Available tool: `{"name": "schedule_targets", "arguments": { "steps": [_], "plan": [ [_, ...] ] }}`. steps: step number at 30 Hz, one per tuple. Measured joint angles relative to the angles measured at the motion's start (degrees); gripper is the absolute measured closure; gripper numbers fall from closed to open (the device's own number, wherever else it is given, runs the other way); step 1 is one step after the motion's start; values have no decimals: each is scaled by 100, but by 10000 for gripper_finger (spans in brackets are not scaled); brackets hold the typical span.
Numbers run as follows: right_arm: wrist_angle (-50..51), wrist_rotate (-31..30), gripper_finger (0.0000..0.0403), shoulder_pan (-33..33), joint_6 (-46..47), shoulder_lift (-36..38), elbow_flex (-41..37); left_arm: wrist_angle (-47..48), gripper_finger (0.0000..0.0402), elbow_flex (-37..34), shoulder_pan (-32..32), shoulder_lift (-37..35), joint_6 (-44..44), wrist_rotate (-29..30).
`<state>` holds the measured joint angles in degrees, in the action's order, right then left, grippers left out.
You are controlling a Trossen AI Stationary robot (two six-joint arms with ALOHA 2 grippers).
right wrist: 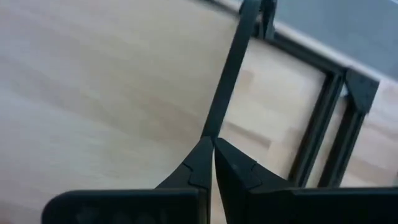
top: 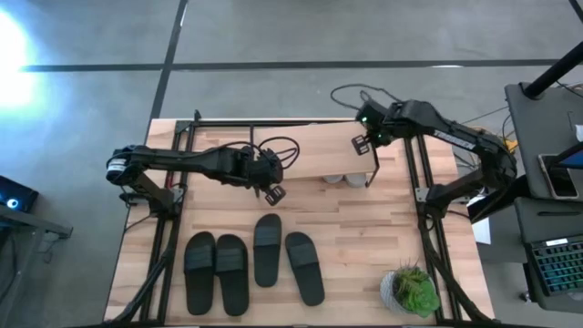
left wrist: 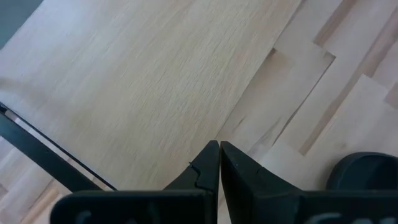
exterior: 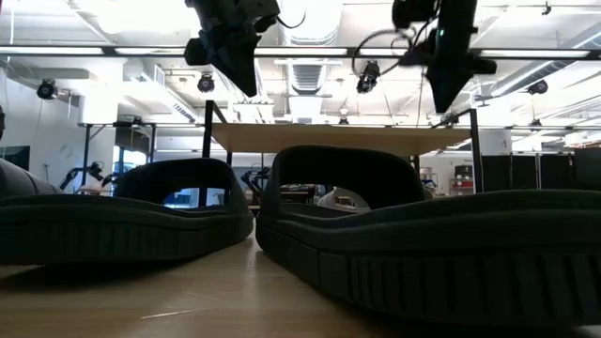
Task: Pick and place slides into the shelf
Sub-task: Put the black slide under the shelf
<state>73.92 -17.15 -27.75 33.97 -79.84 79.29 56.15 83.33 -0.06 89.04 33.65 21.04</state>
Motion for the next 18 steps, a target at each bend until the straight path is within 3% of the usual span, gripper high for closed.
{"name": "schedule_targets", "arguments": {
  "steps": [9, 13, 18],
  "plan": [
    [203, 562, 390, 565, -449, 280, 911, -62, 402, -228, -230, -565, 359, 91],
    [789, 747, 390, 1196, -225, 330, 996, -405, 402, -415, -456, -1169, 501, 290],
    [943, 1156, 390, 2507, 502, 283, 800, -630, 402, -714, -603, -1580, 495, 286]
  ]
}}
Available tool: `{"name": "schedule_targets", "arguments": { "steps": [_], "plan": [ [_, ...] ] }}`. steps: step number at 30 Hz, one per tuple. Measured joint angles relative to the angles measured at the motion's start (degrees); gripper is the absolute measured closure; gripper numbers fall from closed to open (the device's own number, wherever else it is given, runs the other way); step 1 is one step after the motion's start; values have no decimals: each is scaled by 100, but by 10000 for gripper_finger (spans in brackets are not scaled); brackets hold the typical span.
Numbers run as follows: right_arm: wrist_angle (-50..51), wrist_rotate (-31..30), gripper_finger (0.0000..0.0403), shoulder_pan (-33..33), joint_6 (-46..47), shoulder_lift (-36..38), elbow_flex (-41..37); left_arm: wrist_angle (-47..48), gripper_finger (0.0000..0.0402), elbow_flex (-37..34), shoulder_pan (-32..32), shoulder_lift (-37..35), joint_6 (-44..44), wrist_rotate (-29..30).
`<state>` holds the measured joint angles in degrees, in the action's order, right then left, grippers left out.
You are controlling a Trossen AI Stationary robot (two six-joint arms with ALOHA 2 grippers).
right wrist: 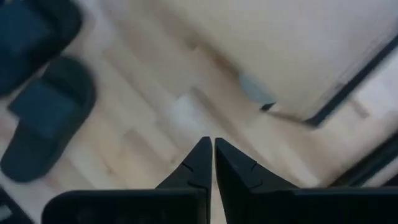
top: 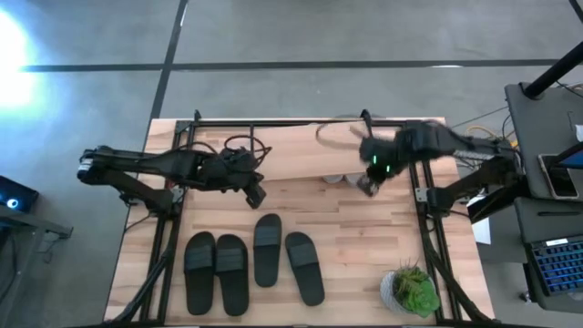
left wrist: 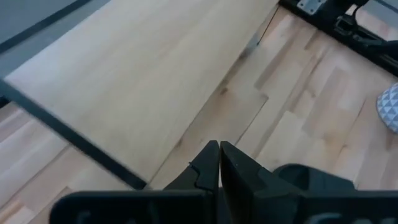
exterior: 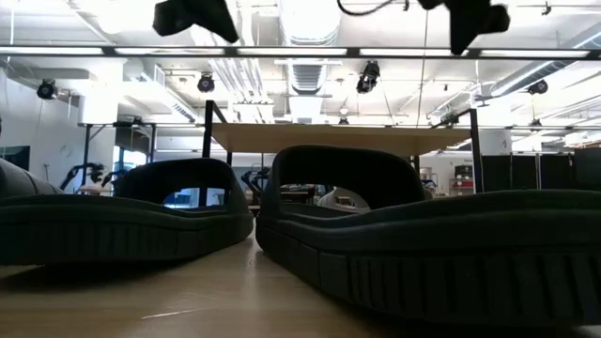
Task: Pick and place slides into the shelf
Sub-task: Put the black slide under the shelf
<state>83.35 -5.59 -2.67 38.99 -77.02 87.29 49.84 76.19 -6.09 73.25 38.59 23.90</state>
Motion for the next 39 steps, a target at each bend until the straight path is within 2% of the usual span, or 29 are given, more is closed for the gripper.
{"name": "schedule_targets", "arguments": {
  "steps": [3, 8, 12, 16, 22, 26, 28, 31, 35, 39],
  "plan": [
    [-27, -299, 390, 890, 645, -108, -77, -53, 402, -150, -18, -214, 71, 4],
    [-193, -369, 390, 2027, 1607, -317, -396, -121, 402, -418, -48, -528, 164, 41],
    [-625, -204, 390, 2479, 2337, -537, -882, -112, 402, -654, -46, -697, 161, 43],
    [-1717, 204, 390, 2843, 2680, -798, -1274, -129, 402, -781, -44, -857, 169, 42],
    [-2942, 241, 381, 3314, 3562, -1395, -1190, -53, 402, -1047, -44, -1231, 280, 65],
    [-3545, -165, 336, 3445, 3906, -1982, -776, 230, 402, -1206, -42, -1530, -35, 65],
    [-3974, -397, 306, 3504, 3609, -2355, -429, 476, 402, -1343, -42, -1716, -166, 32],
    [-3790, -899, 268, 3629, 2948, -3067, 361, 731, 402, -1553, -42, -2001, -394, 15],
    [-2305, -1514, 249, 3761, 2804, -4039, 1763, 829, 402, -1947, -42, -2416, -498, -13],
    [-577, -2433, 250, 3924, 2550, -5069, 3260, 815, 402, -2328, -42, -2860, -770, -430]
  ]
}}
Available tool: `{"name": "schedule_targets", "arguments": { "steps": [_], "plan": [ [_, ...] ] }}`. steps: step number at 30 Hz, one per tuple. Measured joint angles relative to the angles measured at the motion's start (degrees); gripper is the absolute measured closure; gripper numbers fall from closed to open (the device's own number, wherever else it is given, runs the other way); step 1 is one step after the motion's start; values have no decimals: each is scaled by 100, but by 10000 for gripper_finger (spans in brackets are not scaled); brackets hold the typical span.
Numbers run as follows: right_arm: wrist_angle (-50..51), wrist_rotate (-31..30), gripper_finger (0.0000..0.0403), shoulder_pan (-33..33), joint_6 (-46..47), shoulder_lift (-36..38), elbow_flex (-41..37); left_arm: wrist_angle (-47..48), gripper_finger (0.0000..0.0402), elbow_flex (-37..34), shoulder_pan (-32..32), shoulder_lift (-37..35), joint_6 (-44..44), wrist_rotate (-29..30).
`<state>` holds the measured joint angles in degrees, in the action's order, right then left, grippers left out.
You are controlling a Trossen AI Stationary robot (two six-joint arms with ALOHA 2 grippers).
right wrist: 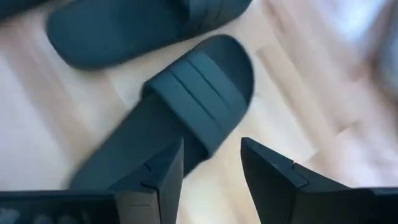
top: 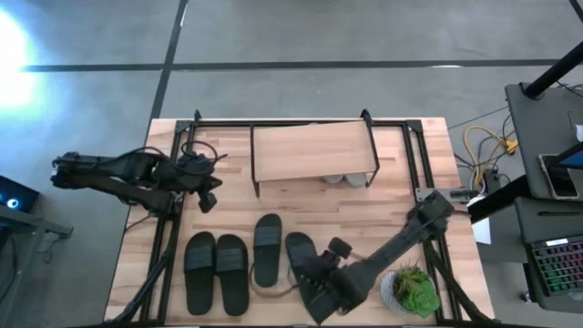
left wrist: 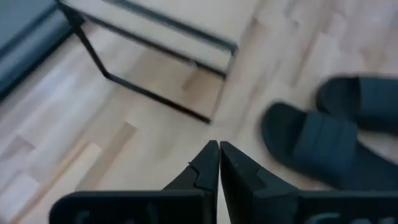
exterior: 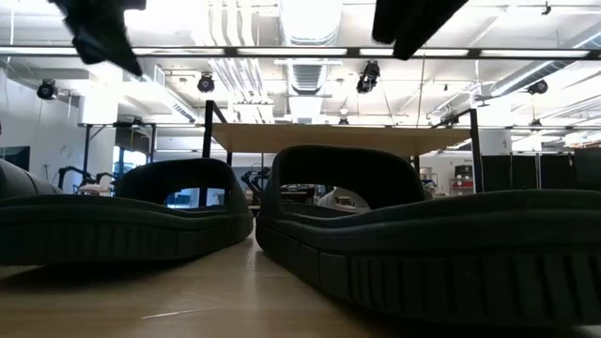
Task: Pick and place slides into the shelf
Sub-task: Put the black slide under the shelf
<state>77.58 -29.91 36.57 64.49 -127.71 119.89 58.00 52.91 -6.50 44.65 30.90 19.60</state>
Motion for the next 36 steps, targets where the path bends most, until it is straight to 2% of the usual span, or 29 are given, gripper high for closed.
{"name": "schedule_targets", "arguments": {
  "steps": [4, 6, 10, 14, 22, 26, 31, 36],
  "plan": [
    [1146, -167, 241, 33, -456, -969, 1142, 4, 402, -300, -4, -378, -23, -260],
    [1230, -150, 230, 19, -559, -1296, 1505, 10, 402, -391, -4, -549, -24, -297],
    [711, -123, 204, 14, -767, -1343, 1414, 16, 402, -464, -4, -758, -24, -309],
    [946, -138, 186, 18, -782, -1341, 1434, 113, 402, -467, -2, -876, -24, -309],
    [483, -260, 175, -69, -2140, -1479, 1086, 173, 402, -487, 0, -1173, -19, -288],
    [313, -522, 175, -245, -2460, -1516, 882, 163, 402, -523, 0, -1262, 23, -284],
    [321, -1046, 190, -535, -2516, -1510, 736, 157, 402, -568, 0, -1325, 170, -287],
    [323, -1038, 253, -880, -2512, -1510, 588, 152, 402, -581, 0, -1347, 190, -325]
  ]
}}
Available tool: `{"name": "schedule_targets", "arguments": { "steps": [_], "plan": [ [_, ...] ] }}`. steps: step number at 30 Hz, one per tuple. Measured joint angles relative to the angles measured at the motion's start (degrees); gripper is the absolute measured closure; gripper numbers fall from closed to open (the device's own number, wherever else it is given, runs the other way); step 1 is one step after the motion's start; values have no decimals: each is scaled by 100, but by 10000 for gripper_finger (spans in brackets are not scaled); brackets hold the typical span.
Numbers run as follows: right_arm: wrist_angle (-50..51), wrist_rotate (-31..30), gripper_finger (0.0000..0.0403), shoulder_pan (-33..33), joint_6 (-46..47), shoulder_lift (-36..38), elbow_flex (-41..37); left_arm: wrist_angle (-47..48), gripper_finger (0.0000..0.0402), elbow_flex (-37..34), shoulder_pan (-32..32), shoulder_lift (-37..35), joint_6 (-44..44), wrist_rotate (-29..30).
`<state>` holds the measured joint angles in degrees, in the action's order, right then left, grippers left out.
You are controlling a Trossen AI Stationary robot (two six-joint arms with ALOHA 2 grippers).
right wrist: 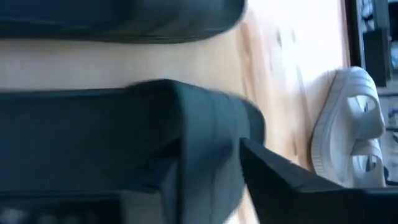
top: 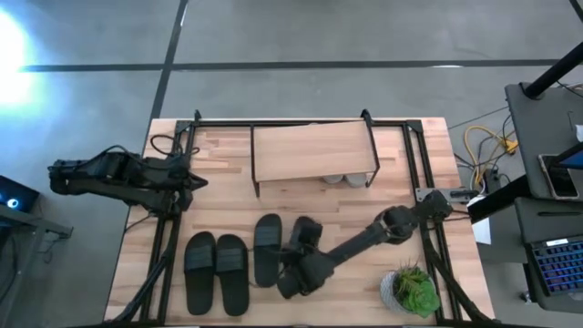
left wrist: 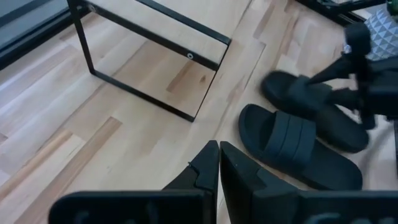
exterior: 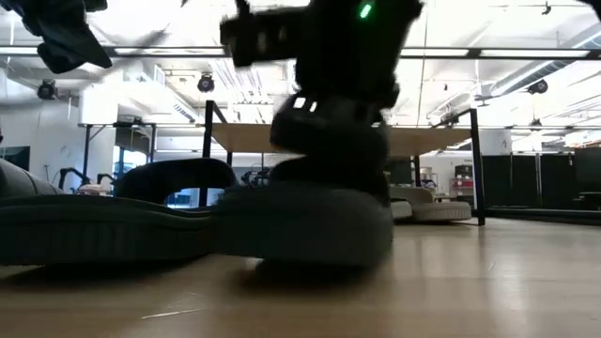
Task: Pick and place slides into the shelf
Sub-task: Put the black slide under the shelf
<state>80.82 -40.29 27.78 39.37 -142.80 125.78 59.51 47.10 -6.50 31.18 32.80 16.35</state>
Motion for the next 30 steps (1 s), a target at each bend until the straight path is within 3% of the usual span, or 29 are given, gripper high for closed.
{"name": "schedule_targets", "arguments": {
  "steps": [5, 9, 13, 19, 25, 30],
  "plan": [
    [45, -157, 347, -348, 44, 5, -231, 3, 402, -69, 0, -11, 69, -25],
    [149, -645, 387, -586, -396, 11, -501, 2, 402, -126, 0, -22, 138, -36],
    [122, -1499, 391, -731, -1075, 3, -742, -1, 402, -152, 0, -37, 138, -36],
    [108, -2410, 381, -976, -1041, 46, -912, -5, 402, -152, 0, -24, 136, 47],
    [-75, -2245, 346, -1264, -1125, 55, -901, -26, 402, -154, 0, -22, 133, 73],
    [-550, -2156, 308, -1346, -1928, 55, -890, -55, 402, -154, 0, -24, 133, 108]
  ]
}}
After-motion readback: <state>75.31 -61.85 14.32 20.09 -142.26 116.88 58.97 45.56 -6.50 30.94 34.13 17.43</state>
